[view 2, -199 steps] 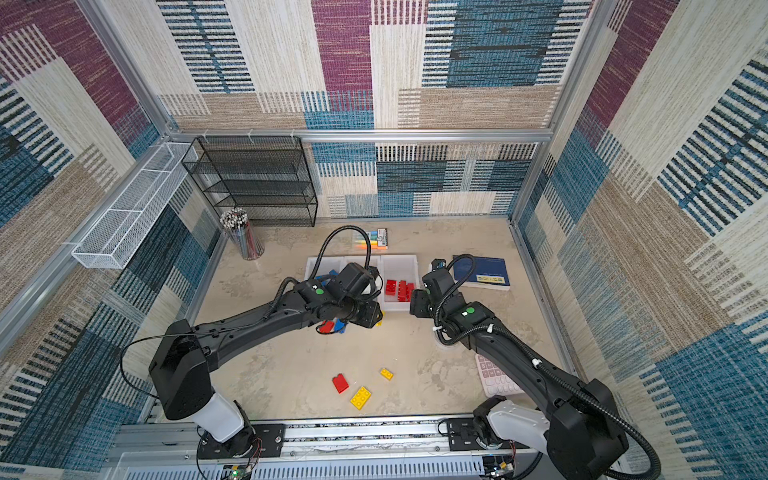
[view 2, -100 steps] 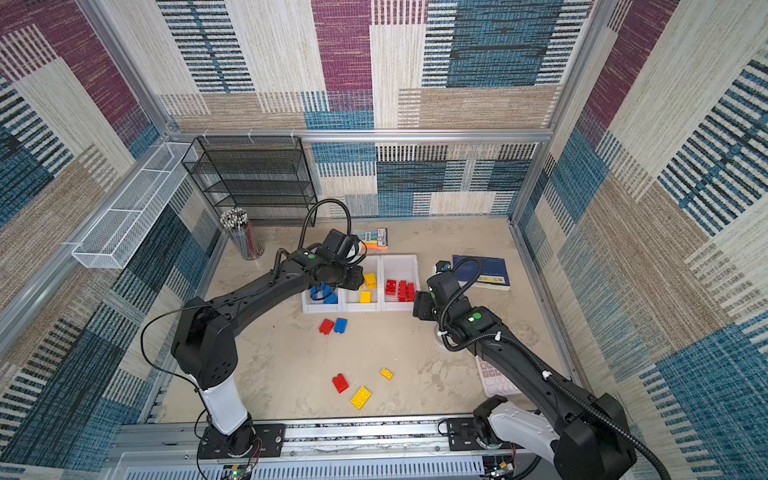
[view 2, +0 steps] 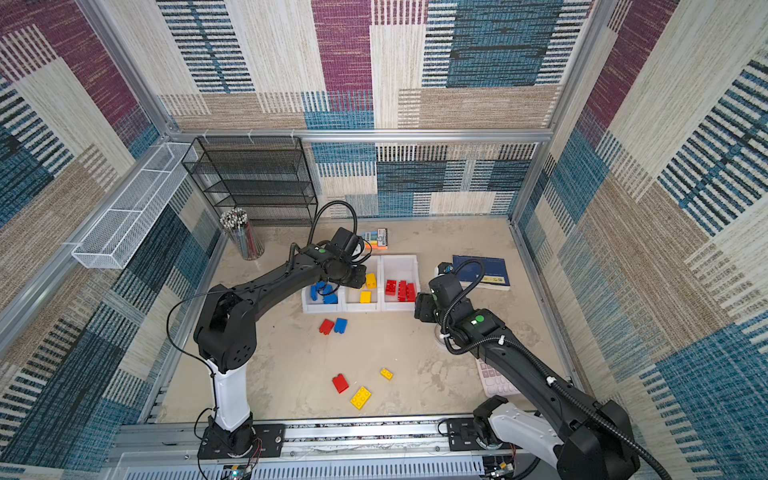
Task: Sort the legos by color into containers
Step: 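Carry the yellow brick into the middle compartment and open the left gripper, then grasp a small yellow brick with the right gripper while the left gripper withdraws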
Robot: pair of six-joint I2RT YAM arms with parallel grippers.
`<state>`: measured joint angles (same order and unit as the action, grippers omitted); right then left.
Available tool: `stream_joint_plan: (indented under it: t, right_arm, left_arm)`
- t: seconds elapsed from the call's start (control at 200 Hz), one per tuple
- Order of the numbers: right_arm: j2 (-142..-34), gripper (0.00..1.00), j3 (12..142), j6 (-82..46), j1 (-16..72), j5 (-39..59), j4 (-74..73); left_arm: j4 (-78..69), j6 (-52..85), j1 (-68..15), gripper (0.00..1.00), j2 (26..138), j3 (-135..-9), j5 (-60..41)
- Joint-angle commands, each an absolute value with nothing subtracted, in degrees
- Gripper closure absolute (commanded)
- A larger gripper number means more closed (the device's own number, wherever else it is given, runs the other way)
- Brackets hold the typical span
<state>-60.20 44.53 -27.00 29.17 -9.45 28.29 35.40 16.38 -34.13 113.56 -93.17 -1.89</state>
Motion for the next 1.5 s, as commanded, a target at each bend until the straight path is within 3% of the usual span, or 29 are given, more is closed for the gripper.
stream_joint_plan:
  t: [0.0,0.195,0.556,0.952,1.498]
  right_arm:
    - [-59.63,0.25,44.92,-27.78,29.18,-9.58,29.00]
    - [-60.31,0.25,44.96,-27.86,29.23,-9.55,29.00]
    - [-61.77,0.28,44.25,-28.34,29.84,-4.98,30.80]
    - [-65.61,0.29,41.41,-37.28,46.08,-4.92,32.61]
    - [-74.38,0.32,42.12,-37.71,57.78,-2.82,32.04]
  left_arm:
    - [36.06,14.50,-33.98,0.51,113.61,-93.60,-2.07]
    - [35.11,14.93,-33.85,0.42,110.78,-91.87,-1.32]
    - [28.52,19.20,-32.48,0.41,92.40,-73.25,-0.92]
    - [24.61,25.82,-30.40,0.40,72.20,-51.54,0.53]
    - [23.37,31.89,-30.23,0.39,62.86,-40.32,0.97]
